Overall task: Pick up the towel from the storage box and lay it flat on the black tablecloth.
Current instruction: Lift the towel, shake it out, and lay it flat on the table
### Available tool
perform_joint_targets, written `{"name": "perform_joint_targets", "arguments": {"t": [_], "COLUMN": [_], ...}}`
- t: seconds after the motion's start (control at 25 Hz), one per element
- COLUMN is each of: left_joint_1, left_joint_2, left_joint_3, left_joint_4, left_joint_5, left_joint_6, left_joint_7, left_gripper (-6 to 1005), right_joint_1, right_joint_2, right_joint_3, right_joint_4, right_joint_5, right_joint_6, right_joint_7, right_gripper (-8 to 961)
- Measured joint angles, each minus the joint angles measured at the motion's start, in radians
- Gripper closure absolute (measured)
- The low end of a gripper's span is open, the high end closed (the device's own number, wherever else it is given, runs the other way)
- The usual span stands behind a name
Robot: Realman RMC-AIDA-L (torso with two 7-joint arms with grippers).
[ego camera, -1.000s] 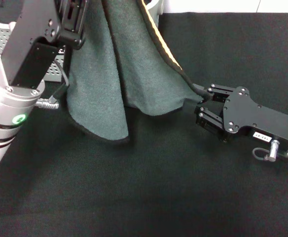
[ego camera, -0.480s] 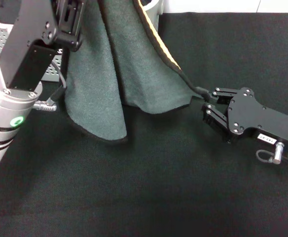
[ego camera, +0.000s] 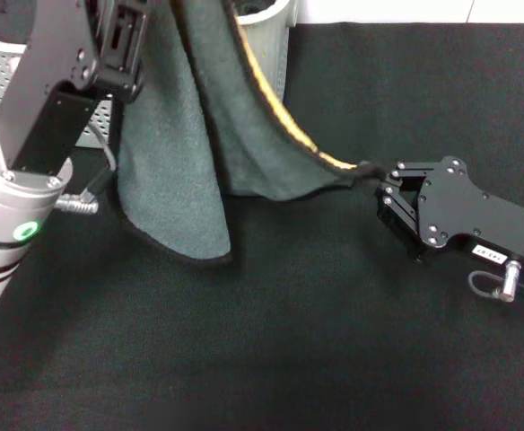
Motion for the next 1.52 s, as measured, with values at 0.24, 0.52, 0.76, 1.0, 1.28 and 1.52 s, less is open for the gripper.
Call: {"name": "perform_joint_targets", "arguments": {"t": [0.24, 0.52, 0.76, 1.0, 1.28, 1.52], "left_joint_1": [0.083, 0.178, 0.249, 0.364, 0.485, 0.607], "left_joint_2": [0.009, 0.059, 0.105, 0.115, 0.098, 0.095], "left_joint_3": [-0.003, -0.007, -0.007, -0.004, -0.001, 0.000], "left_joint_4": [0.005, 0.012, 0.049, 0.163, 0.278, 0.366], "left_joint_5": [0.007, 0.042, 0.145, 0.196, 0.280, 0.301], "left_joint_6": [-0.001, 0.023, 0.041, 0.045, 0.048, 0.051], "left_joint_7": [-0.065, -0.163, -0.259, -0.284, -0.302, -0.295], "left_gripper": [984, 983, 983, 983, 983, 983], "right_joint_1": [-0.001, -0.048, -0.168, -0.310, -0.424, -0.558], "right_joint_2": [-0.027, -0.119, -0.073, -0.036, -0.038, -0.031], "right_joint_3": [0.002, 0.056, 0.274, 0.354, 0.330, 0.329], "right_joint_4": [-0.098, -0.374, -0.641, -0.915, -1.052, -1.150], "right_joint_5": [-0.008, -0.152, -0.412, -0.535, -0.538, -0.525], "right_joint_6": [0.007, 0.016, 0.090, 0.213, 0.261, 0.274], "right_joint_7": [0.063, 0.302, 0.528, 0.646, 0.696, 0.694], "right_gripper": [932, 933, 929, 925, 920, 916]}}
